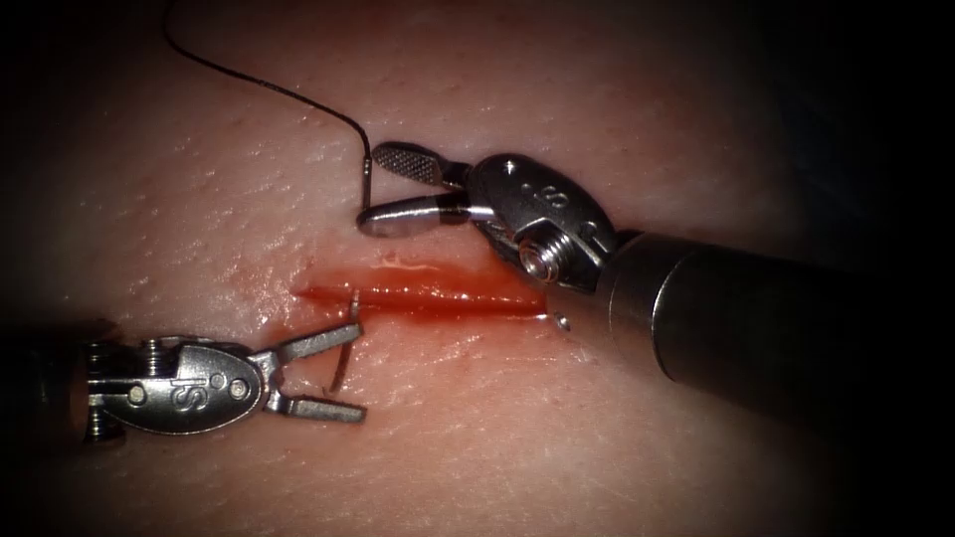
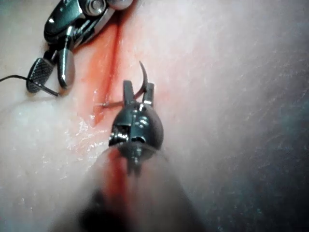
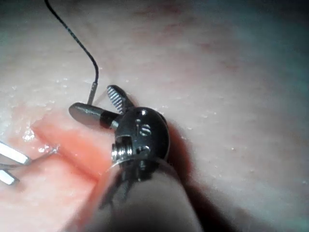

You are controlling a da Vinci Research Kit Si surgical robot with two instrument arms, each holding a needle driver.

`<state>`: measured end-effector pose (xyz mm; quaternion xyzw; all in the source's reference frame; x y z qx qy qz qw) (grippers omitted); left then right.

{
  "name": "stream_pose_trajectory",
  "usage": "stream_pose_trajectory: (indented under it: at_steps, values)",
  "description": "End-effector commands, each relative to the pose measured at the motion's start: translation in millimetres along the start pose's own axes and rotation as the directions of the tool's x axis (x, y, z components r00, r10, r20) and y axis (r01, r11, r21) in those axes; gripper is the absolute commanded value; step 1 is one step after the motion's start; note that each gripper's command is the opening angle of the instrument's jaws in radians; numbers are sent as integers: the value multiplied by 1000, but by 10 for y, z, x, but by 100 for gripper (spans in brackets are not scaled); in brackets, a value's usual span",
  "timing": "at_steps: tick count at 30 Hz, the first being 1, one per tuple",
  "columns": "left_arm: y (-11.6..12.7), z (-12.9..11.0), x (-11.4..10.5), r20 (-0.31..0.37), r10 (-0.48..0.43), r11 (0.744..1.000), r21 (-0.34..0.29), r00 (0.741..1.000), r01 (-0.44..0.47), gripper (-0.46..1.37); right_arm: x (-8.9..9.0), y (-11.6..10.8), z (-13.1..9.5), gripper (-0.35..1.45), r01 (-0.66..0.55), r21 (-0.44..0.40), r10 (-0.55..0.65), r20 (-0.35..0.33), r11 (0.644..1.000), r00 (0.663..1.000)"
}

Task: Wound Closure
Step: Se the right gripper to insert the needle through the top of the skin

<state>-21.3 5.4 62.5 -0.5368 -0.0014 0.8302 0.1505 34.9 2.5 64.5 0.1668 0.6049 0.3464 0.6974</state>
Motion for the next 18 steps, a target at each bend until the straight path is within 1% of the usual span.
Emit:
stream_pose_trajectory:
  at_steps: [1,9,18]
  values:
    - [0,0,0,-4,1,1000,-11,1000,-1,-35,0,0,0,60,0,-2,0,-2,1000,1000]
    - [-1,0,0,-20,-3,1000,-31,1000,2,-35,0,-1,0,60,0,-3,0,-2,1000,1000]
    - [-1,0,-1,-22,-2,999,-33,1000,1,-35,0,-3,0,61,0,-3,0,-2,1000,1000]
